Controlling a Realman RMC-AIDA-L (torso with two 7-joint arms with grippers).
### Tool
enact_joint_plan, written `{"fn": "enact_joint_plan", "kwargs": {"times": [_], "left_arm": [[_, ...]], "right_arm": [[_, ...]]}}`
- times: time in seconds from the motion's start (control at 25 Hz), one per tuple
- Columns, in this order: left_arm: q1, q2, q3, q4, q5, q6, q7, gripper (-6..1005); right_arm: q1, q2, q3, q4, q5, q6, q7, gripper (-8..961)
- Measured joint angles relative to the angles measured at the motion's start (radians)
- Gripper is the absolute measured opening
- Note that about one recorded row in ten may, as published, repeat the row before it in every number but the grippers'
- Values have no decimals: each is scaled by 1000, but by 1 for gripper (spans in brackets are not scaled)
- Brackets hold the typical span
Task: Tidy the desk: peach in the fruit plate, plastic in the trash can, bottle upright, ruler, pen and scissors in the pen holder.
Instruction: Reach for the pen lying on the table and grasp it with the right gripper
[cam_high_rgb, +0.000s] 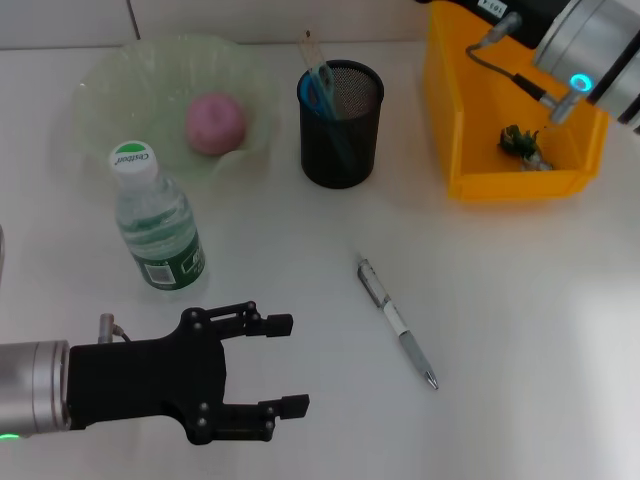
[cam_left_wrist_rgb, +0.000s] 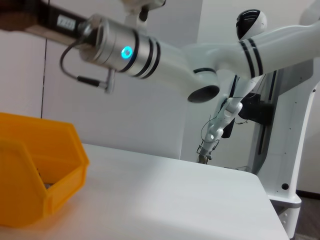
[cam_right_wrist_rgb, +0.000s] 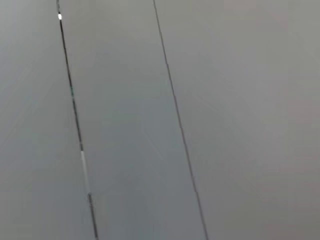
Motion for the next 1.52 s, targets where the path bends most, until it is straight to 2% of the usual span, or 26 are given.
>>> {"fn": "enact_joint_plan", "kwargs": {"times": [0.04, 0.08, 0.12, 0.16, 0.2, 0.28, 0.32, 0.36, 0.4, 0.44, 0.52, 0.56, 0.6, 0.72, 0.76, 0.8, 0.88, 0.96, 1.0, 1.16, 1.36, 1.52], "left_arm": [[1, 1, 0, 0, 0, 0, 0, 800], [2, 2, -1, 0, 0, 1, 0, 800], [2, 2, 0, 0, 0, 2, 0, 800], [2, 4, 2, 0, 0, 2, 0, 800], [2, 4, 2, 0, 0, 2, 0, 800], [4, 5, 3, 0, 1, 2, 0, 800], [4, 5, 3, 0, 3, 1, 0, 800], [6, 5, 3, 0, 4, -1, 0, 800], [6, 5, 3, 0, 4, -1, 0, 800], [5, 5, 3, 0, 5, -1, 0, 800], [5, 6, 3, 0, 5, -2, 0, 800], [5, 6, 3, 0, 6, -3, 3, 800], [5, 6, 3, 0, 6, -3, 3, 800], [2, 5, 2, 0, 5, -6, 14, 800], [-2, 6, 2, 0, 6, -9, 15, 800], [-2, 6, 2, 0, 6, -9, 15, 800], [-4, 6, 2, 3, 7, -8, 14, 800], [-3, 6, 2, 8, 7, -3, 14, 800], [-2, 7, 2, 9, 7, -3, 15, 800], [-1, 7, 3, 7, 8, -9, 16, 800], [13, 7, -4, 5, 11, -17, 28, 800], [27, 7, -9, 4, 10, -19, 49, 800]], "right_arm": [[-77, -2, 17, -205, -161, 46, 202, 823], [-77, -2, 17, -205, -161, 46, 202, 825], [-101, -2, 38, -299, -274, 48, 330, 828], [-133, 0, 106, -503, -574, 5, 649, 830], [-133, 0, 106, -503, -574, 5, 649, 833], [-129, 1, 188, -689, -916, -133, 995, 834], [-118, 1, 211, -745, -1023, -199, 1111, 834], [-75, -1, 271, -844, -1245, -396, 1354, 833], [-75, -1, 271, -844, -1245, -396, 1354, 833], [-33, -1, 308, -889, -1354, -533, 1475, 832], [20, -1, 339, -922, -1455, -699, 1581, 831], [65, -2, 348, -928, -1539, -807, 1643, 831], [65, -2, 348, -928, -1539, -807, 1643, 831], [123, -1, 327, -913, -1667, -881, 1692, 830], [170, -1, 268, -871, -1741, -893, 1718, 830], [170, -1, 268, -871, -1741, -893, 1718, 830], [219, 0, 202, -813, -1801, -893, 1738, 830], [296, 7, 113, -697, -1879, -857, 1777, 830], [296, 7, 113, -697, -1879, -857, 1777, 830], [364, 10, 16, -517, -1887, -727, 1820, 829], [394, 13, -4, -402, -1816, -649, 1825, 828], [404, 13, -42, -362, -1803, -617, 1827, 828]]}}
